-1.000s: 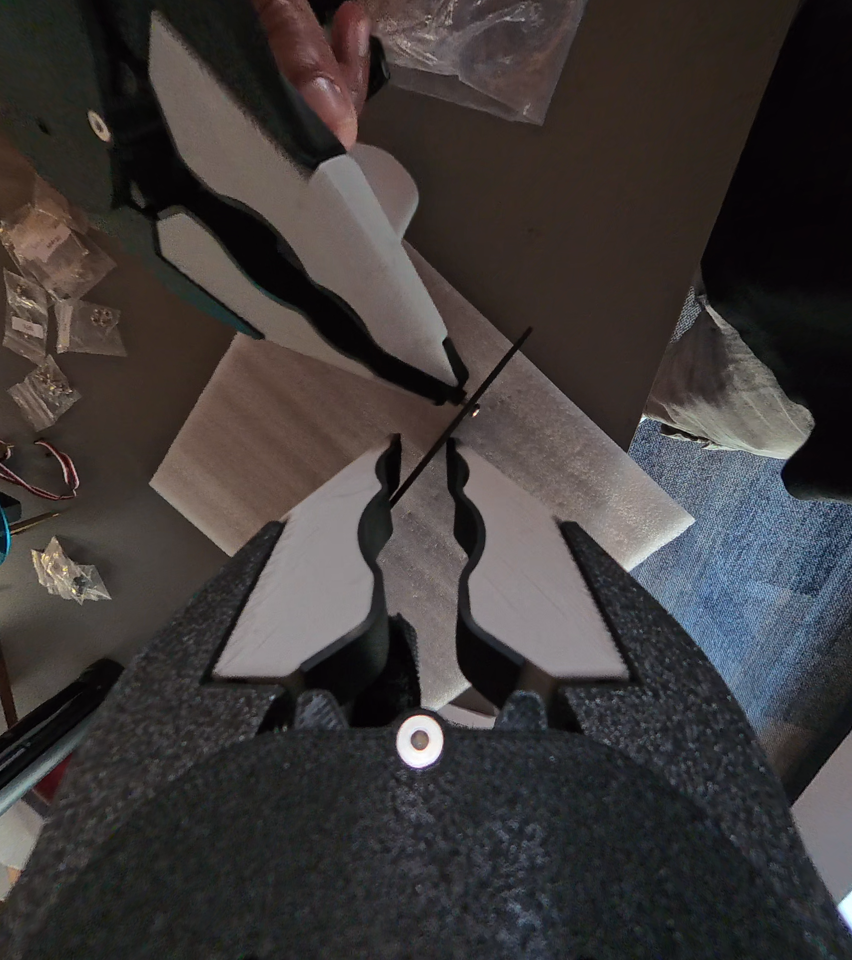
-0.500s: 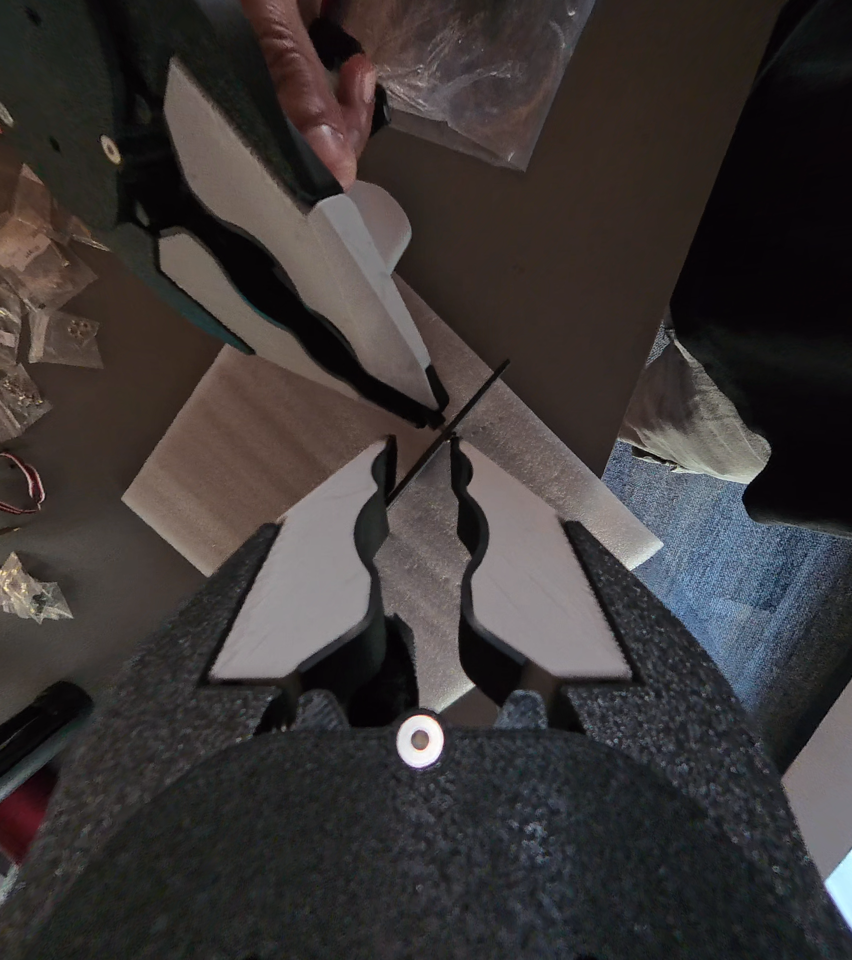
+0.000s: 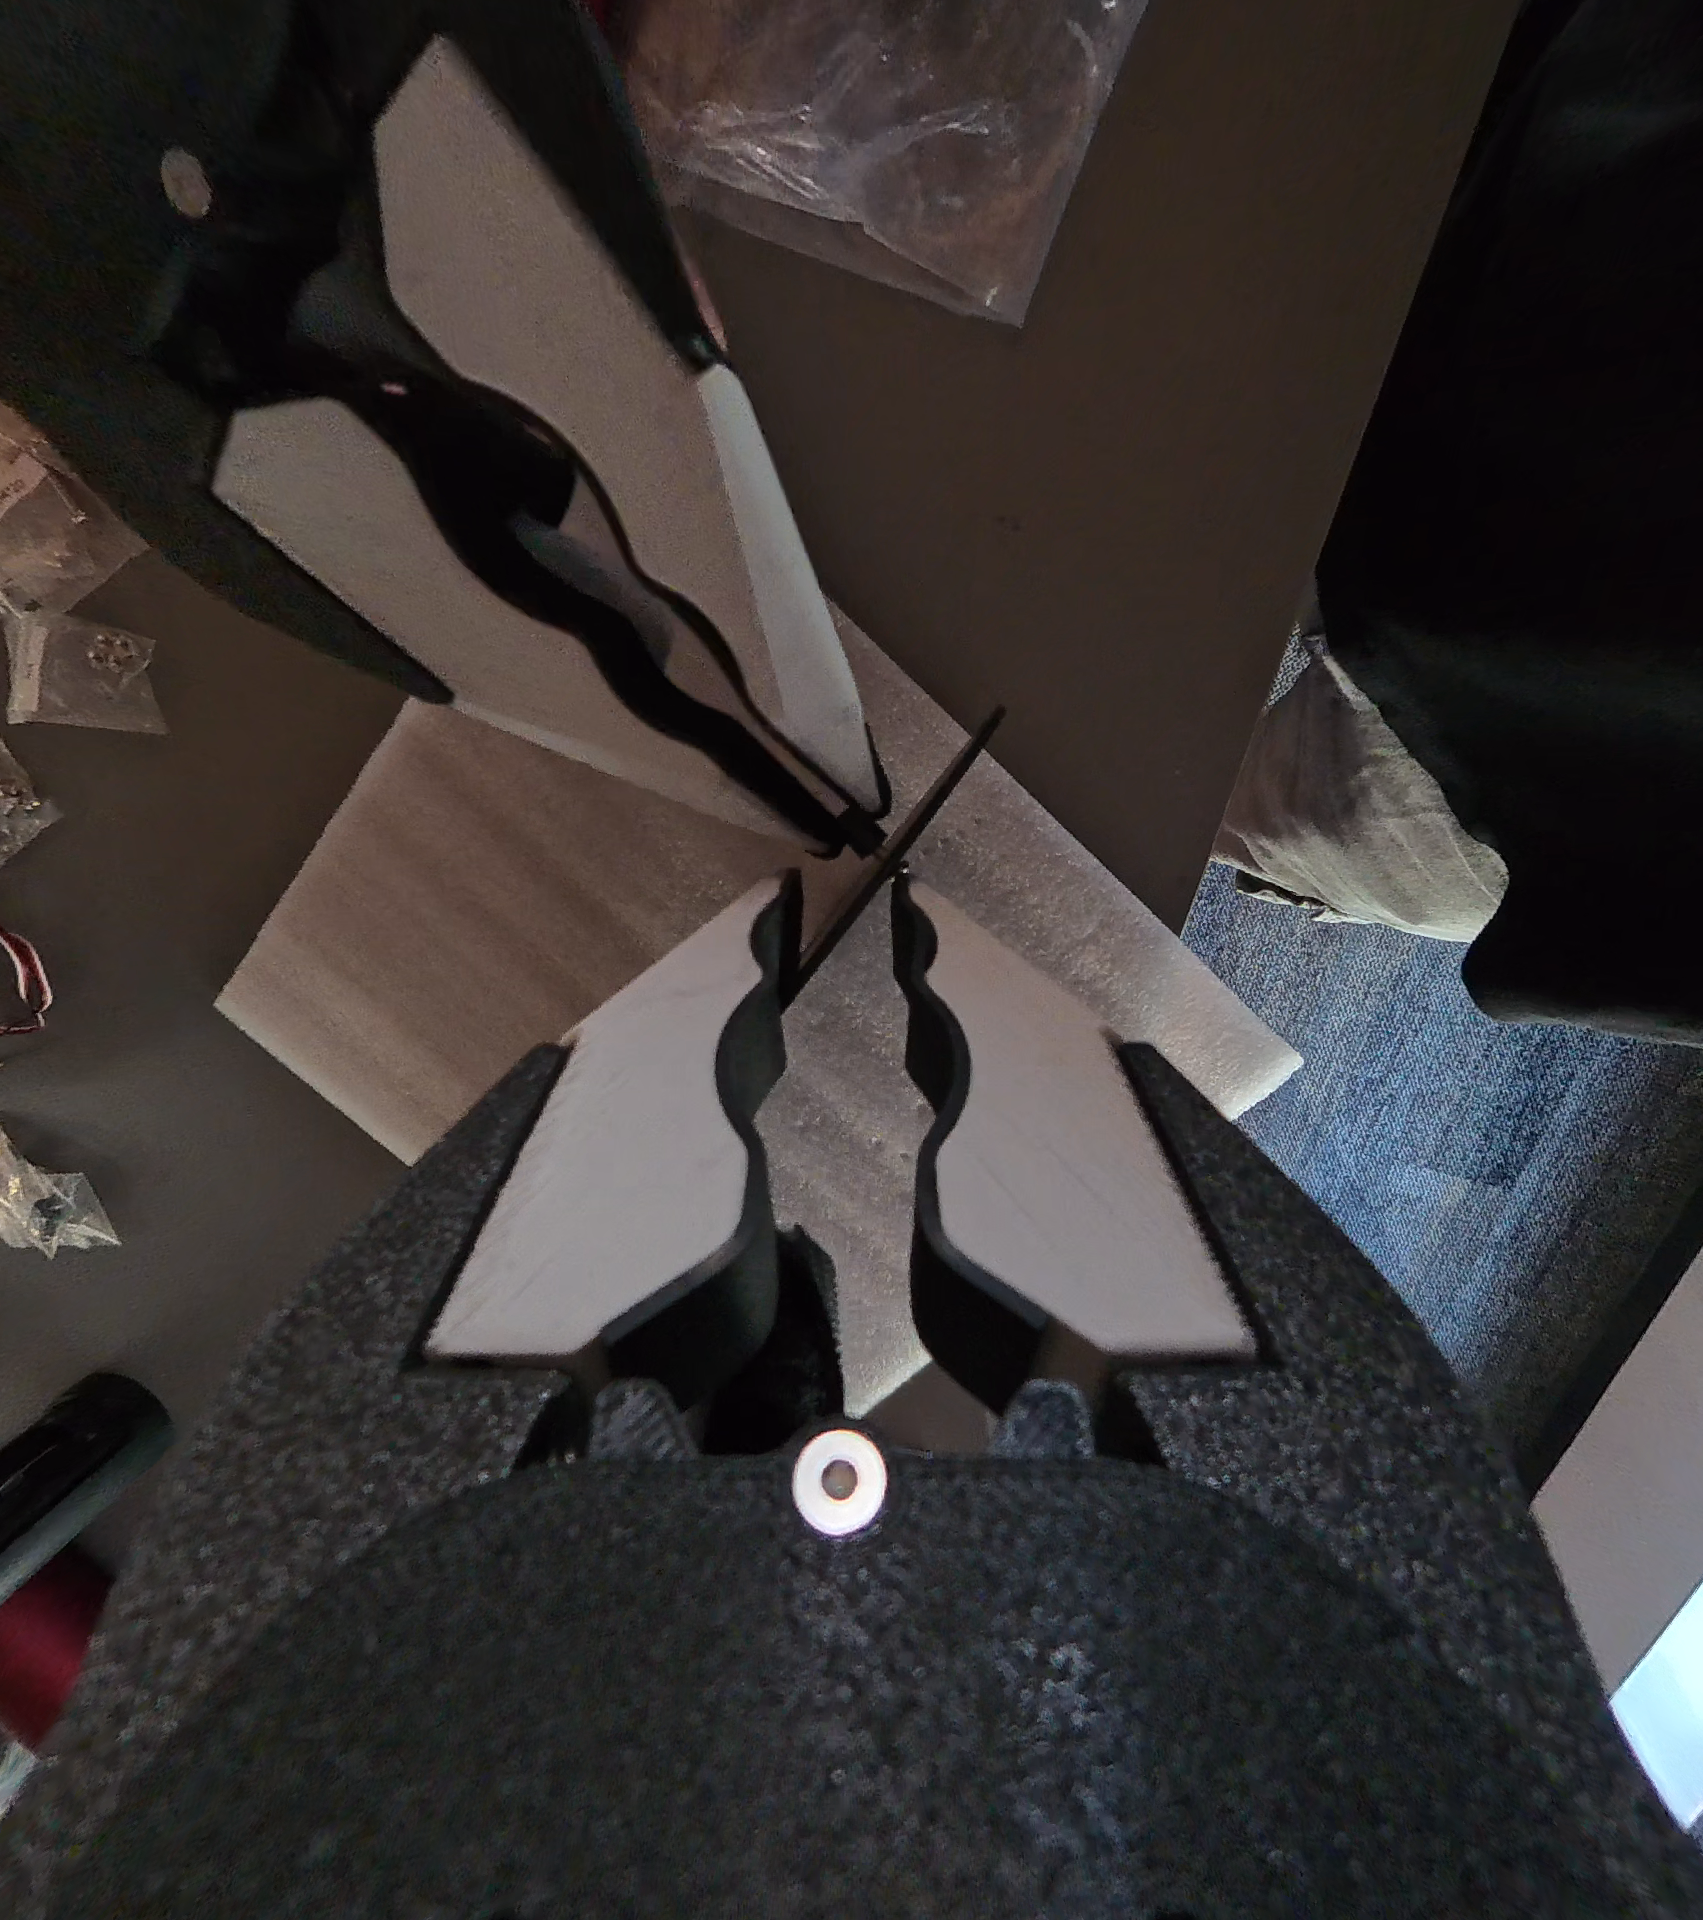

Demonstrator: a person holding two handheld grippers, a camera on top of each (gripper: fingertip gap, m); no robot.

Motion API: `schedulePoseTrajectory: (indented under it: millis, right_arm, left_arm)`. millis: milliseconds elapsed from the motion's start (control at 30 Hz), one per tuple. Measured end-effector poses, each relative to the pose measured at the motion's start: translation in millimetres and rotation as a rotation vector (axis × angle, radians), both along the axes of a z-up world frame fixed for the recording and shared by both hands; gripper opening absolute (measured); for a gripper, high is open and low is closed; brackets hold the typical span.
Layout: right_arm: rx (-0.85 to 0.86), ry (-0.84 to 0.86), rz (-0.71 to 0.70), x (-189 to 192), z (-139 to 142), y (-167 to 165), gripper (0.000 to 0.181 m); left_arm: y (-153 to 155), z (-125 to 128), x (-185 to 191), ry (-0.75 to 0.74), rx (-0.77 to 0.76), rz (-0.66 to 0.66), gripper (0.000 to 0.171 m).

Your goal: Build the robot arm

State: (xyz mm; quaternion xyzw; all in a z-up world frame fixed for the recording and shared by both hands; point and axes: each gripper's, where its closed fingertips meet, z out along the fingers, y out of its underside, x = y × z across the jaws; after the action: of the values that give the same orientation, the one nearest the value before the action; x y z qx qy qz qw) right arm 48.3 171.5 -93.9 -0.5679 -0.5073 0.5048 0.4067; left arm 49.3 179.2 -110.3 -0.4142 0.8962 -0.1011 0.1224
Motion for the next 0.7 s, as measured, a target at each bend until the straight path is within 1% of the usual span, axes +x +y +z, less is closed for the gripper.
schedulePoseTrajectory:
  millis: [67,133,333,433,467,533,633,700]
  right_arm:
    - [0.148,-0.012,0.007,-1.3,0.0,-0.1,0.004]
    - [0.25,-0.03,0.018,-1.8,0.1,0.1,0.004]
    - [0.442,-0.036,0.032,-1.3,0.7,0.8,0.004]
    - [0.575,-0.031,-0.004,-1.1,1.0,0.9,0.003]
    - [0.592,-0.03,-0.016,-1.0,0.7,-0.1,0.003]
    - [0.576,-0.022,-0.024,-0.4,0.6,-1.2,0.003]
    - [0.368,0.008,0.021,1.9,0.8,-0.2,0.003]
    - [0.152,0.0,0.061,2.8,0.1,-0.3,0.004]
  left_arm:
    - [-0.4,-0.2,-1.5,0.007,0.002,-0.003,0.016]
    - [-0.7,-0.2,-1.9,0.003,0.003,-0.003,0.015]
    - [-0.6,-0.2,-1.5,0.003,0.005,-0.006,0.015]
    - [-0.7,-0.4,-1.2,0.007,0.007,-0.012,0.015]
    - [-0.9,-0.5,-1.1,0.007,0.009,-0.014,0.014]
    - [-1.7,-0.8,-0.6,0.007,0.015,-0.022,0.014]
    - [-0.8,-0.8,1.3,0.017,0.02,-0.019,0.013]
    - [-0.5,-0.9,2.0,0.023,0.018,-0.016,0.013]
